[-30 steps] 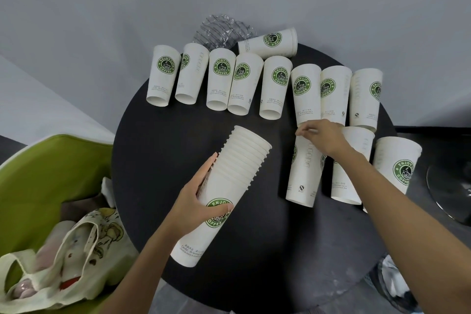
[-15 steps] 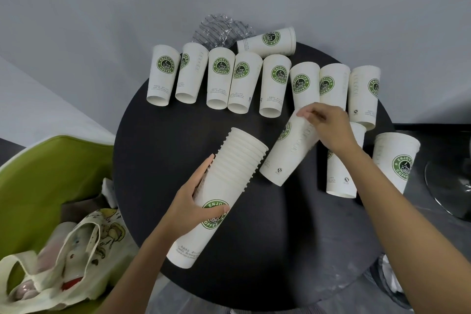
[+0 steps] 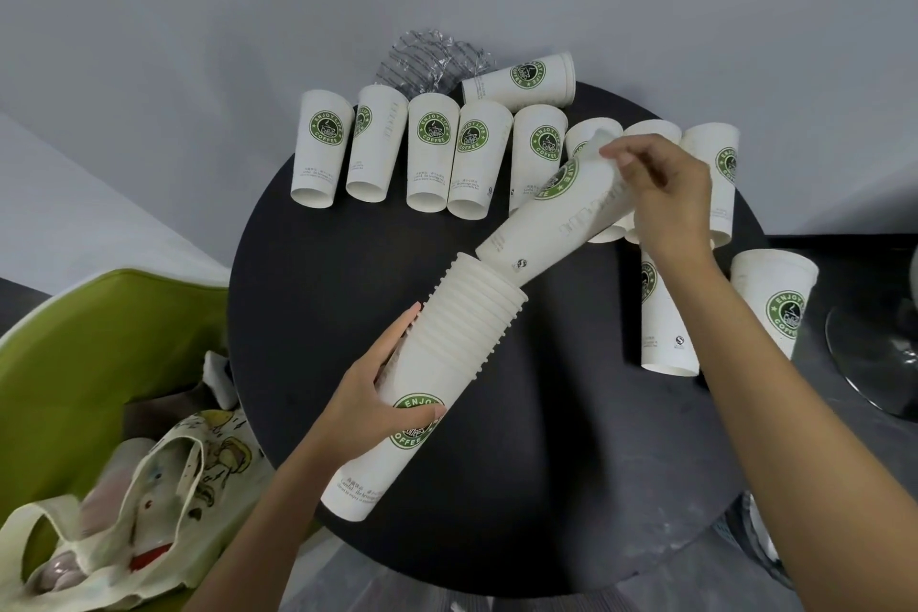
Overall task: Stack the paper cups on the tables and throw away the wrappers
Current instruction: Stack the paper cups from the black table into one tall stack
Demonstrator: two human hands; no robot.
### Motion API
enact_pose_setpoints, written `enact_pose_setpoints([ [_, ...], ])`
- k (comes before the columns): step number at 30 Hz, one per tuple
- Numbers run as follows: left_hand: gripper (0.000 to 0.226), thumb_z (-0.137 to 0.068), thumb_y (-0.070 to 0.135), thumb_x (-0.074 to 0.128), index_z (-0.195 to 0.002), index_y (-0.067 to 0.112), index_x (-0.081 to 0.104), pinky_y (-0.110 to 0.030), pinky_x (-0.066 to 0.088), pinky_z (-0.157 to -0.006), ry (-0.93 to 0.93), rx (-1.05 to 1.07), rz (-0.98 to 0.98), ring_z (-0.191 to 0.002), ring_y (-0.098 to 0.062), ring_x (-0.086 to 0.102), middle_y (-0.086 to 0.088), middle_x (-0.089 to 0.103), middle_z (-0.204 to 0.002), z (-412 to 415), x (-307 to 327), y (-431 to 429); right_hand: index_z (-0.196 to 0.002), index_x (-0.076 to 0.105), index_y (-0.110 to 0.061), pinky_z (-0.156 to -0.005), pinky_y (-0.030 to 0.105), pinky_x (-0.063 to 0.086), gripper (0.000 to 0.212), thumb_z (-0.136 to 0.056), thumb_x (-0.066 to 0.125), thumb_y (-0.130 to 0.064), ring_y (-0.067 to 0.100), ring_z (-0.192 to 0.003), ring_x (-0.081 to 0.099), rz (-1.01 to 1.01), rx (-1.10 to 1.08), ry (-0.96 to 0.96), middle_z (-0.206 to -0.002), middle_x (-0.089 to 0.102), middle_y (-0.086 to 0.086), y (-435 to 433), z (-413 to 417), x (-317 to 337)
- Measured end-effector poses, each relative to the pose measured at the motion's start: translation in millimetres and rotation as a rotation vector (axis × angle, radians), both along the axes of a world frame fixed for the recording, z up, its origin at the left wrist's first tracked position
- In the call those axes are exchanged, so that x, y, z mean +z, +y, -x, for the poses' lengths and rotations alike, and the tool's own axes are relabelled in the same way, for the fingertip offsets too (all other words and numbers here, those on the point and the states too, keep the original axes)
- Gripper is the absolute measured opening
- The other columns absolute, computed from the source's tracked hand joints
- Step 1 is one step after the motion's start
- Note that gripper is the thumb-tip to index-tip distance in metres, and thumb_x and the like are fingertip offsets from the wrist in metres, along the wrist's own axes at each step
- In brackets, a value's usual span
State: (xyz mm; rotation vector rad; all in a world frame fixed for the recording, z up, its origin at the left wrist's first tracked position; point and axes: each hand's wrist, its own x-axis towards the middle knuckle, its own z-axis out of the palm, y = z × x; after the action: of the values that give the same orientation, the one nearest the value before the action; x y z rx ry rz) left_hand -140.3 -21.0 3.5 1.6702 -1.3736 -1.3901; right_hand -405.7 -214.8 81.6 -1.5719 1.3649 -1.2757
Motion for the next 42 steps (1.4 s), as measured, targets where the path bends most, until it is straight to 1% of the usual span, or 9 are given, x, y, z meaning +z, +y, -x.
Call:
enact_pose_setpoints([
  [6, 0.105, -0.063, 0.03, 0.085, -0.148, 0.049, 0.025, -0.036, 0.053, -0.098, 0.037, -0.014, 0.006, -0.125, -0.01, 0.055, 0.026, 0.045, -0.144, 4, 4, 0, -0.09, 0.068, -0.018, -0.077, 0.012, 0.041, 0.022, -0.092, 0.052, -0.004, 0.006, -0.084, 0.055, -0.073, 0.127, -0.035, -0.087, 0.065, -0.012, 18, -23, -8],
  [10, 0.104, -0.064, 0.025, 0.085, -0.146, 0.049, 0.026, -0.03, 0.053, -0.096, 0.054, -0.018, 0.008, -0.122, -0.005, 0.056, 0.028, 0.047, -0.14, 5, 6, -2, -0.083, 0.067, -0.029, -0.075, 0.023, 0.041, 0.029, -0.092, 0.053, -0.006, 0.014, -0.081, 0.054, -0.119, 0.206, -0.061, -0.085, 0.066, -0.009, 33, -37, -13],
  [13, 0.104, -0.068, 0.012, 0.086, -0.146, 0.048, 0.027, -0.026, 0.053, -0.094, 0.065, -0.019, 0.003, -0.12, -0.004, 0.058, 0.028, 0.051, -0.137, 6, 6, -2, -0.082, 0.068, -0.035, -0.072, 0.029, 0.039, 0.032, -0.093, 0.053, -0.009, 0.022, -0.076, 0.05, -0.151, 0.256, -0.073, -0.084, 0.068, 0.007, 43, -45, -16],
  [17, 0.104, -0.07, 0.004, 0.085, -0.148, 0.043, 0.029, -0.031, 0.053, -0.095, 0.106, -0.01, -0.003, -0.12, -0.009, 0.06, 0.021, 0.054, -0.137, 7, 7, -3, -0.083, 0.069, -0.033, -0.071, 0.025, 0.042, 0.029, -0.093, 0.053, -0.011, 0.039, -0.079, 0.052, -0.212, 0.289, -0.066, -0.091, 0.067, 0.014, 54, -53, -19],
  [22, 0.106, -0.062, 0.022, 0.085, -0.148, 0.045, 0.028, -0.039, 0.053, -0.098, 0.135, -0.007, -0.014, -0.12, -0.014, 0.06, 0.015, 0.054, -0.139, 10, 10, -7, -0.089, 0.07, -0.021, -0.075, 0.015, 0.041, 0.018, -0.093, 0.054, -0.011, 0.003, -0.072, 0.056, -0.24, 0.32, -0.026, -0.084, 0.067, -0.019, 70, -61, -16],
  [25, 0.105, -0.063, 0.02, 0.085, -0.148, 0.045, 0.028, -0.04, 0.052, -0.099, 0.139, -0.012, -0.016, -0.121, -0.012, 0.059, 0.016, 0.054, -0.139, 12, 11, -10, -0.091, 0.068, -0.015, -0.055, 0.007, 0.031, 0.015, -0.093, 0.054, -0.01, 0.002, -0.047, 0.036, -0.247, 0.327, 0.014, -0.063, 0.056, -0.034, 76, -61, -19],
  [31, 0.106, -0.06, 0.025, 0.088, -0.144, 0.053, 0.03, -0.044, 0.053, -0.097, 0.133, -0.039, -0.035, -0.116, -0.016, 0.063, 0.009, 0.059, -0.134, 18, 11, -15, -0.088, 0.07, -0.021, -0.059, 0.006, 0.034, 0.019, -0.092, 0.056, -0.008, 0.002, -0.049, 0.039, -0.257, 0.265, -0.001, -0.08, 0.065, -0.026, 75, -55, -24],
  [38, 0.108, -0.056, 0.031, 0.091, -0.142, 0.056, 0.029, -0.042, 0.049, -0.103, 0.104, -0.022, -0.03, -0.124, -0.008, 0.056, 0.02, 0.054, -0.138, 28, 14, -24, -0.09, 0.07, -0.017, -0.068, 0.007, 0.037, 0.017, -0.092, 0.057, -0.008, -0.01, -0.065, 0.054, -0.267, 0.282, -0.022, -0.085, 0.066, -0.019, 71, -49, -21],
  [42, 0.107, -0.056, 0.033, 0.088, -0.142, 0.056, 0.03, -0.041, 0.047, -0.105, 0.092, -0.011, -0.032, -0.126, -0.006, 0.053, 0.024, 0.051, -0.138, 30, 15, -27, -0.09, 0.071, -0.021, -0.073, 0.011, 0.042, 0.017, -0.092, 0.057, -0.01, -0.001, -0.077, 0.058, -0.225, 0.328, -0.05, -0.084, 0.068, -0.016, 60, -31, -15],
])
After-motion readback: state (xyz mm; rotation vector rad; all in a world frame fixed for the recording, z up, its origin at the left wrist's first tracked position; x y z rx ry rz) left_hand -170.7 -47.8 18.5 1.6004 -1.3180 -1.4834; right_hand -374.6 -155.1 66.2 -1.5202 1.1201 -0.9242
